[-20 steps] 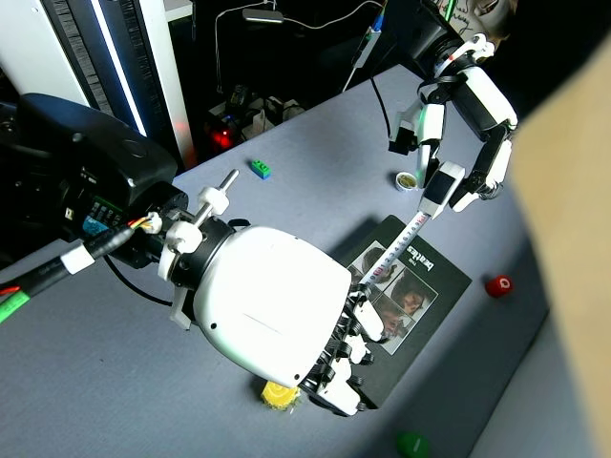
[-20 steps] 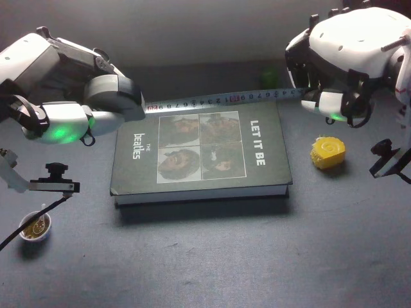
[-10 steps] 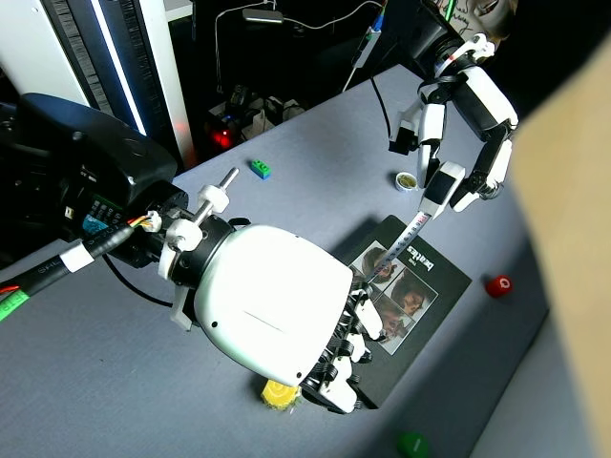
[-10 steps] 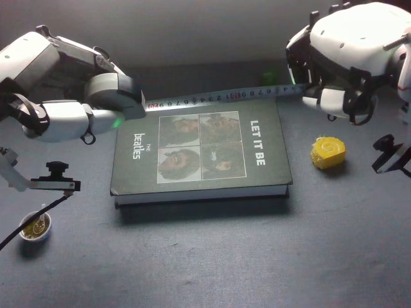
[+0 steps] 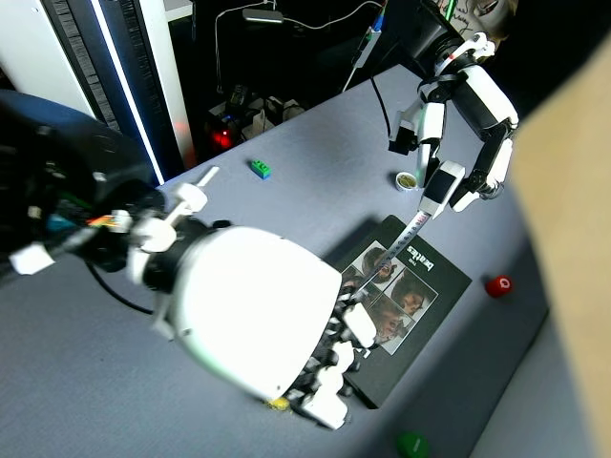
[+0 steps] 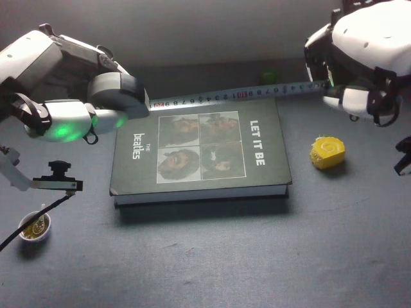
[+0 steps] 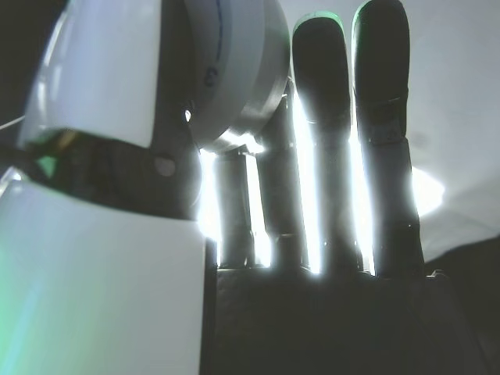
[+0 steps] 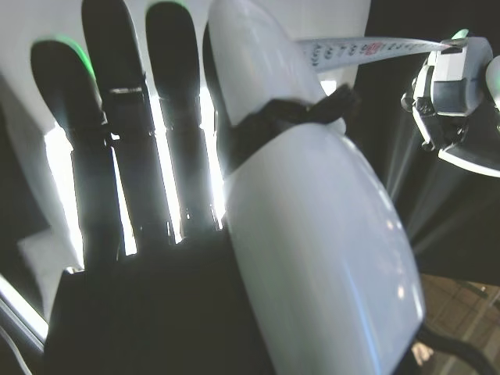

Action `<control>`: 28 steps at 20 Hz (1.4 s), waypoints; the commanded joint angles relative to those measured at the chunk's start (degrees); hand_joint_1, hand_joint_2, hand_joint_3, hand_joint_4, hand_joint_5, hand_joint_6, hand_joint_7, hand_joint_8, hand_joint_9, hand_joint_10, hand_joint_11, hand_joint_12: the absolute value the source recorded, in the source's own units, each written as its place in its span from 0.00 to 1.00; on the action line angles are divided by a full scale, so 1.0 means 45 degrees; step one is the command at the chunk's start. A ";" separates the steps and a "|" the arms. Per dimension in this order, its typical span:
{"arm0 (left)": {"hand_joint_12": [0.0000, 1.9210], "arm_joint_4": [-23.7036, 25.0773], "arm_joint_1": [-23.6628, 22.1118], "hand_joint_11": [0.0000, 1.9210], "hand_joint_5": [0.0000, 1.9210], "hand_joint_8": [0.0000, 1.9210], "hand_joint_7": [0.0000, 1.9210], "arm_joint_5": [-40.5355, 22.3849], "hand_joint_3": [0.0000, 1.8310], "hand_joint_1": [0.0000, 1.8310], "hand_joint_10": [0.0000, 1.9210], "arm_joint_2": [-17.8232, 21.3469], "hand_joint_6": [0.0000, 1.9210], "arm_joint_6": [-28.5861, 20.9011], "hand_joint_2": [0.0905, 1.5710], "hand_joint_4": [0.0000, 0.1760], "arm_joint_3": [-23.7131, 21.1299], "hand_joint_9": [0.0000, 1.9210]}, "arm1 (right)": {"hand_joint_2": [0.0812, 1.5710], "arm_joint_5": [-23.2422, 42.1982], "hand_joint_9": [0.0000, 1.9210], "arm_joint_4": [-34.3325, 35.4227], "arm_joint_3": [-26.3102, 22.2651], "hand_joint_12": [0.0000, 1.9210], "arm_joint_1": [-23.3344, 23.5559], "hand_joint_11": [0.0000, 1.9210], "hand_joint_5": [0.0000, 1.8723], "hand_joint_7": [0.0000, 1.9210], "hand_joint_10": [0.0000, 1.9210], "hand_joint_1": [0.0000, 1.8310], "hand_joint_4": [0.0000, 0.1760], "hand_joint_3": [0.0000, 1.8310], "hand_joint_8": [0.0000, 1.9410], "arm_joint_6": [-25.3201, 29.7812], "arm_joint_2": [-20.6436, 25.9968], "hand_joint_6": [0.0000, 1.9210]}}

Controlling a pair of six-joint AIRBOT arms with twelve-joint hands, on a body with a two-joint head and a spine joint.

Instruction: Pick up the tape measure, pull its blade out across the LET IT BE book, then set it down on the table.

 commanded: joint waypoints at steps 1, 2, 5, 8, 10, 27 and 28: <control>0.53 0.0060 -0.0076 0.43 0.56 0.36 0.62 -0.1580 0.00 0.76 0.62 0.0130 0.33 -0.0067 0.66 0.00 0.0118 0.48 | 0.73 0.1087 0.51 -0.0648 0.0018 0.69 0.0113 0.37 0.41 0.52 0.28 0.65 0.00 0.00 0.49 -0.0076 0.0195 0.71; 0.53 0.0052 -0.0066 0.44 0.56 0.36 0.62 -0.1571 0.00 0.76 0.62 0.0139 0.33 -0.0067 0.66 0.00 0.0121 0.48 | 0.73 0.1090 0.51 -0.0650 -0.0026 0.69 0.0117 0.37 0.41 0.52 0.28 0.65 0.00 0.00 0.49 -0.0067 0.0265 0.71; 0.53 0.0041 -0.0091 0.44 0.56 0.36 0.62 -0.1570 0.00 0.76 0.62 0.0143 0.33 -0.0066 0.66 0.00 0.0119 0.48 | 0.73 0.1057 0.51 -0.0693 -0.0117 0.68 0.0106 0.37 0.41 0.52 0.28 0.65 0.00 0.00 0.49 -0.0041 0.0428 0.71; 0.53 0.0021 -0.0088 0.44 0.56 0.36 0.62 -0.1570 0.00 0.76 0.62 0.0150 0.33 -0.0066 0.66 0.00 0.0127 0.48 | 0.74 0.1088 0.50 -0.0693 -0.0121 0.69 0.0061 0.37 0.40 0.51 0.29 0.65 0.00 0.00 0.50 -0.0009 0.0473 0.71; 0.53 0.0022 -0.0077 0.44 0.57 0.36 0.61 -0.1570 0.00 0.76 0.62 0.0159 0.33 -0.0066 0.66 0.00 0.0127 0.48 | 0.74 0.1133 0.50 -0.0768 -0.0140 0.69 0.0093 0.38 0.40 0.52 0.30 0.65 0.00 0.00 0.49 0.0027 0.0566 0.71; 0.57 0.0013 -0.0039 0.41 0.53 0.36 0.61 -0.1570 0.00 0.76 0.65 0.0167 0.39 -0.0059 0.67 0.00 0.0128 0.46 | 0.74 0.1249 0.50 -0.0846 -0.0461 0.69 -0.0046 0.36 0.39 0.52 0.33 0.65 0.00 0.00 0.50 0.0381 0.1823 0.72; 0.57 0.0013 -0.0039 0.41 0.53 0.36 0.61 -0.1568 0.00 0.76 0.65 0.0166 0.39 -0.0059 0.67 0.00 0.0128 0.46 | 0.74 0.1253 0.49 -0.0846 -0.0461 0.68 -0.0057 0.35 0.39 0.52 0.33 0.65 0.00 0.00 0.50 0.0409 0.1862 0.72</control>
